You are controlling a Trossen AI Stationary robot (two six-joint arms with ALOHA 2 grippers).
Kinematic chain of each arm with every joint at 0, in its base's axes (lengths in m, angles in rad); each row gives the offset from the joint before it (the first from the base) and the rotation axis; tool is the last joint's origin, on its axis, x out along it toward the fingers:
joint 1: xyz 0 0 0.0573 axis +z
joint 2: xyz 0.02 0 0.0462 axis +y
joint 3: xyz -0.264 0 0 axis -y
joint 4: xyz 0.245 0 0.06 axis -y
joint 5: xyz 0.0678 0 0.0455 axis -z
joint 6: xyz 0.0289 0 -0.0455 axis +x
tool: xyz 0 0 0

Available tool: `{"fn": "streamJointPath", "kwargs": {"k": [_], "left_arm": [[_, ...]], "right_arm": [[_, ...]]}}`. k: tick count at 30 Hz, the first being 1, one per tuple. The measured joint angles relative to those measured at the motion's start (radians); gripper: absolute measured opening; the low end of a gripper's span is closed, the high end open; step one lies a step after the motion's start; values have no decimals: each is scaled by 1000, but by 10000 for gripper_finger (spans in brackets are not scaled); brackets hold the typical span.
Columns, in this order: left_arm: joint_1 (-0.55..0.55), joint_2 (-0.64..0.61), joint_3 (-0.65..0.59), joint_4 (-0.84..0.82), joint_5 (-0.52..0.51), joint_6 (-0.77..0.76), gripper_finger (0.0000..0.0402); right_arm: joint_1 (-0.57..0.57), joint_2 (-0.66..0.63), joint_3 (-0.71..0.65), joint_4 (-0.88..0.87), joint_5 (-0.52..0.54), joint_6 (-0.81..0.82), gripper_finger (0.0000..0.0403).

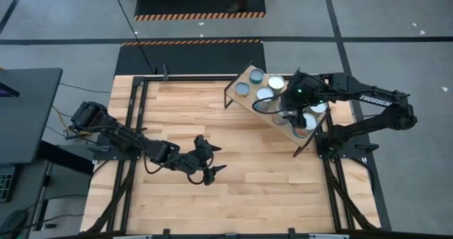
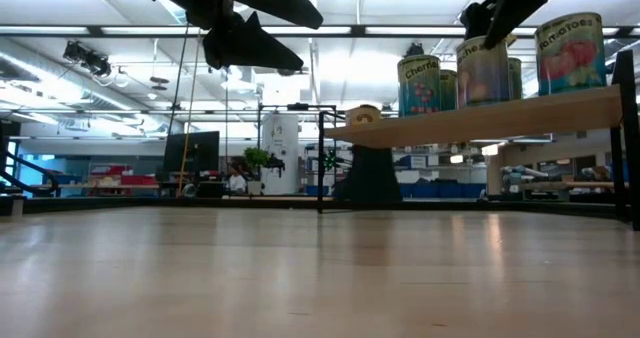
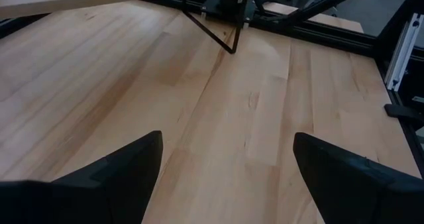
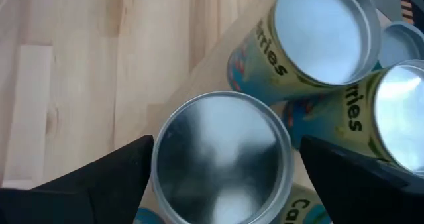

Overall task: Pick and place cans onto a shelf
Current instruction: Put the canned peaches on the shelf

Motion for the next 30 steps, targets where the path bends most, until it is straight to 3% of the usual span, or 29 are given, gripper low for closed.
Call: {"fn": "streamJointPath", "kwargs": {"k": [12, 20, 30], "left_arm": [[18, 0, 0, 15, -15, 0, 345], [40, 0, 0, 15, -15, 2, 345], [39, 0, 0, 13, -14, 2, 345]], "right_arm": [[3, -7, 1, -38, 2, 1, 351], [24, -27, 81, -32, -5, -10, 349], [25, -12, 58, -91, -25, -11, 348]]}}
